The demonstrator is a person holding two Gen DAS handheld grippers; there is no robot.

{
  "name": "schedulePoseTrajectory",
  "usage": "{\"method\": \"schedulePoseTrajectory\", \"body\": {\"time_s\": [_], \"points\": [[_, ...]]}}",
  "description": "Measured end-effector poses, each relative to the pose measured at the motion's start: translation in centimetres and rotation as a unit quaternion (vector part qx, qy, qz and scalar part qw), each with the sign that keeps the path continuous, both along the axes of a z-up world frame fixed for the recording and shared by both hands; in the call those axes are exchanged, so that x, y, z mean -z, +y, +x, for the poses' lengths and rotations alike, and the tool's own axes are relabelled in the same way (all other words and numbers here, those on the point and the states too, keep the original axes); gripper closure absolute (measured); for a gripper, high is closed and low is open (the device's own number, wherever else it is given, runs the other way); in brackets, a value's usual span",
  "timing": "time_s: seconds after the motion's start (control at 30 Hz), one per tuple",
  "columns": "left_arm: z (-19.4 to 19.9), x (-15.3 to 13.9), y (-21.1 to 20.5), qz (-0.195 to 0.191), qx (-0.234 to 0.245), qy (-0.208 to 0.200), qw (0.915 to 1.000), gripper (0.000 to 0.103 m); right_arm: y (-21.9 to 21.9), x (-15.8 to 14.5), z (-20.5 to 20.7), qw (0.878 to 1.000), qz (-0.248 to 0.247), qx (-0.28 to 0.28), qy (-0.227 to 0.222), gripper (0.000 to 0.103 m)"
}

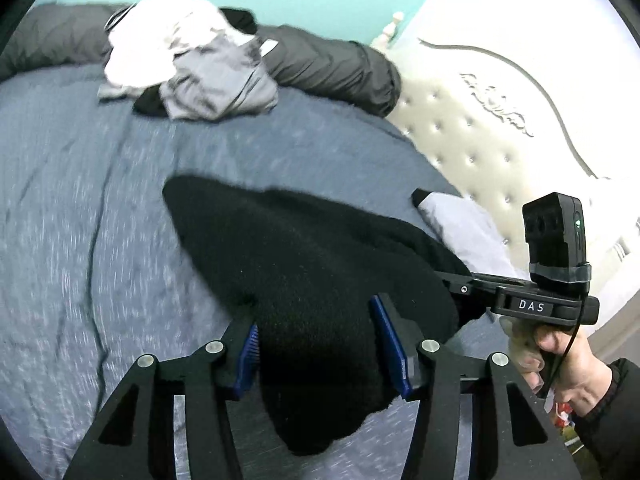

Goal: Fold clothes
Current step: 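Grasp the strip end with both grippers and lift it to fold, then carry the lifted strip end over the body with both grippers, folding it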

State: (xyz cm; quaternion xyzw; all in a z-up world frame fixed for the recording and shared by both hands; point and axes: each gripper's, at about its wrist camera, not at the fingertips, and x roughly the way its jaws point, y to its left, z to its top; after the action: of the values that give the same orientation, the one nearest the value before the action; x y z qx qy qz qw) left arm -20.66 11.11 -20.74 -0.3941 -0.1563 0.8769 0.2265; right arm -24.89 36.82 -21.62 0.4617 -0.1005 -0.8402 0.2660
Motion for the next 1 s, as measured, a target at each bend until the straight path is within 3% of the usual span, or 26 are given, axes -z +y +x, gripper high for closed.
{"method": "schedulePoseTrajectory", "body": {"time_s": [0.17, 0.43, 0.7, 1.0], "points": [[-0.3, -4.2, 1.7, -0.006, 0.005, 0.025, 0.9997, 0.047, 2.6, -4.5, 0.5, 1.000, -0.001, 0.001, 0.028, 0.081], [-1.2, -9.8, 8.7, -0.007, 0.034, 0.055, 0.9979, 0.047, 8.9, -10.6, 1.2, 0.998, 0.013, 0.019, 0.066, 0.081], [-2.7, -12.8, 16.6, -0.005, 0.065, 0.072, 0.9953, 0.047, 16.0, -14.2, 1.3, 0.994, 0.034, 0.048, 0.092, 0.081], [-7.4, -15.8, 26.5, -0.009, 0.093, 0.093, 0.9913, 0.047, 24.9, -17.5, -0.8, 0.989, 0.047, 0.085, 0.113, 0.081]]}}
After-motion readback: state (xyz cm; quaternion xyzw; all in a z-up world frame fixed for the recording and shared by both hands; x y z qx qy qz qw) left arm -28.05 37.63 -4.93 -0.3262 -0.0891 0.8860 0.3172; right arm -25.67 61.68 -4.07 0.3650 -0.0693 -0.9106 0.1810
